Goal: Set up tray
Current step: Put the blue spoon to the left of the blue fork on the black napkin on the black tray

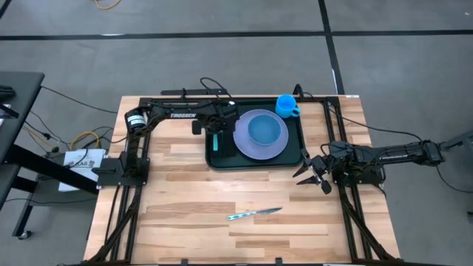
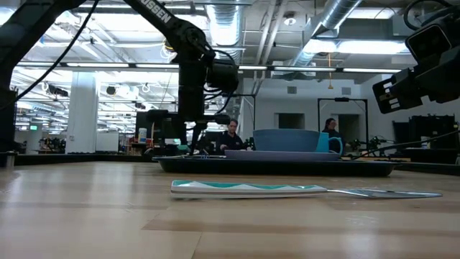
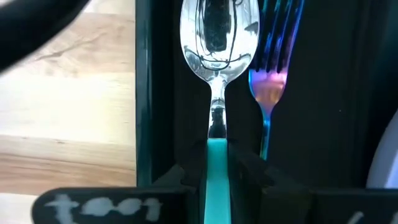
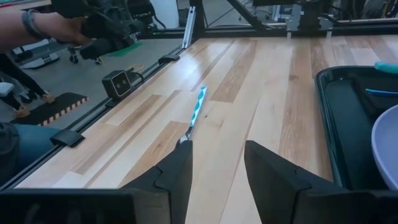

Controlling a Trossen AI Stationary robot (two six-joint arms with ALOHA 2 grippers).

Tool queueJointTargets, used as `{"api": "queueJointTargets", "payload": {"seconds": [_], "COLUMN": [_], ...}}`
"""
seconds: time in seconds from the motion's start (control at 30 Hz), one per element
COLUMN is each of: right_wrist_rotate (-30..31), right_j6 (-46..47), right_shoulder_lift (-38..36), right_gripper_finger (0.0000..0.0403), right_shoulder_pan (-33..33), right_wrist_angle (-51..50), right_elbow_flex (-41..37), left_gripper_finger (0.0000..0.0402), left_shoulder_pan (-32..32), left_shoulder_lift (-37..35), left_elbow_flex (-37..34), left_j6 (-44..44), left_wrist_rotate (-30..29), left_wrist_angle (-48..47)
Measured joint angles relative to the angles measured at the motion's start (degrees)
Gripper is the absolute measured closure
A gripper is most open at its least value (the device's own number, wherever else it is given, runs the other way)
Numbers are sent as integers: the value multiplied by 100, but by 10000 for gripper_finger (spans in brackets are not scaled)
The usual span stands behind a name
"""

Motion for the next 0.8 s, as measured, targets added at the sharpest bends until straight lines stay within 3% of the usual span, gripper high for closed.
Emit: {"api": "queueJointTargets", "payload": {"seconds": [0.47,0.8], "right_wrist_rotate": [0,0], "right_j6": [0,-2], "right_shoulder_lift": [-2,1], "right_gripper_finger": [264,265], "right_shoulder_pan": [0,0], "right_wrist_angle": [-1,-4], "right_elbow_flex": [2,4], "left_gripper_finger": [370,370], "left_shoulder_pan": [12,-39], "left_shoulder_lift": [0,-22], "left_elbow_flex": [-18,-662], "left_j6": [-48,-155], "left_wrist_rotate": [-103,6], "left_wrist_angle": [20,787]}}
